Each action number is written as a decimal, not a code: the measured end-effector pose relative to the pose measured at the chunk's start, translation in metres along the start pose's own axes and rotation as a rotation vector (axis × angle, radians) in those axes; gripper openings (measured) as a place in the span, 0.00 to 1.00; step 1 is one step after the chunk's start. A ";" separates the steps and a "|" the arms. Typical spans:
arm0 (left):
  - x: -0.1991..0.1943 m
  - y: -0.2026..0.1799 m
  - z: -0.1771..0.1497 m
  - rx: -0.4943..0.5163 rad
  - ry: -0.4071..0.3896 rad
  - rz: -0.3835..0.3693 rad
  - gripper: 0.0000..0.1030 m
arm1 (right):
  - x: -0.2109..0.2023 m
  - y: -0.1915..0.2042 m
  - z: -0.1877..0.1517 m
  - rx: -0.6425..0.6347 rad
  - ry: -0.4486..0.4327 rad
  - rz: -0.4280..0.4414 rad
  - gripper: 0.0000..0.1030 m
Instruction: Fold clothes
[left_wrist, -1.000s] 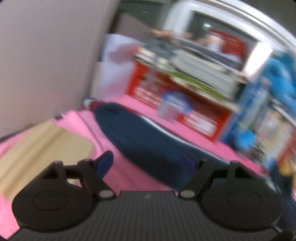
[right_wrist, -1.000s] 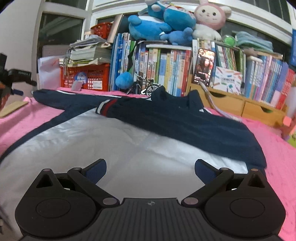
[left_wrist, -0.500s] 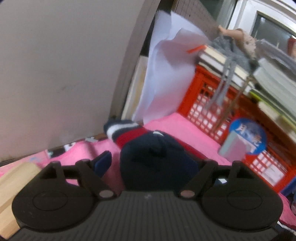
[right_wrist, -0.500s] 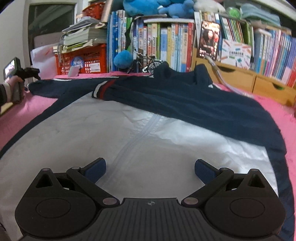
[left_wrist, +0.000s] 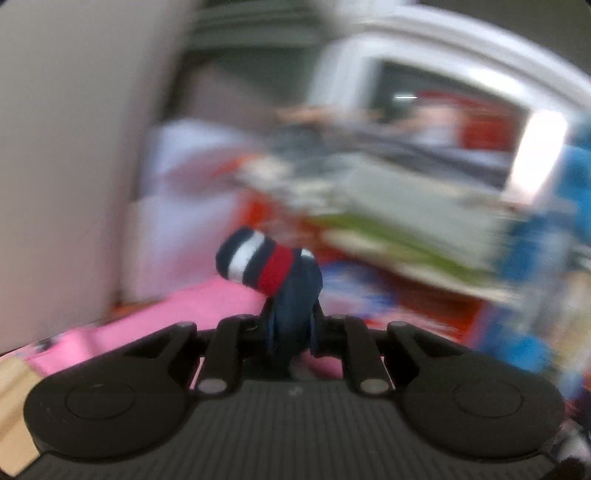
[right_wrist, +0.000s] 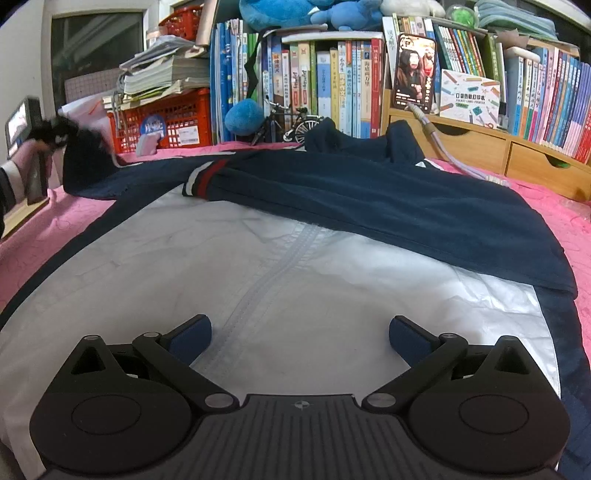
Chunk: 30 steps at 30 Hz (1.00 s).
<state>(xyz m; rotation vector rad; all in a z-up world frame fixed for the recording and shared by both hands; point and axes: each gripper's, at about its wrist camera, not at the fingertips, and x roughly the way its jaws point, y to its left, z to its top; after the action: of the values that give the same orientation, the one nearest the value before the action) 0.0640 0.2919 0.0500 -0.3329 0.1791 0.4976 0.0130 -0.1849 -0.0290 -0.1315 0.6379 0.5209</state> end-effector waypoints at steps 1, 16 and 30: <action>-0.014 -0.024 -0.001 0.039 -0.019 -0.066 0.14 | 0.000 0.000 0.000 0.003 -0.001 0.001 1.00; -0.081 -0.380 -0.128 0.337 0.210 -0.664 0.16 | -0.088 -0.061 -0.034 0.303 -0.265 -0.158 0.97; -0.101 -0.345 -0.121 0.419 0.394 -0.813 0.73 | -0.101 -0.143 -0.042 0.484 -0.298 -0.219 0.98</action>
<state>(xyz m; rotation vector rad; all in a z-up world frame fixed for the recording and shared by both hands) 0.1364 -0.0805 0.0555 -0.0680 0.4937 -0.4165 -0.0063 -0.3621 -0.0078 0.3254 0.4358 0.1587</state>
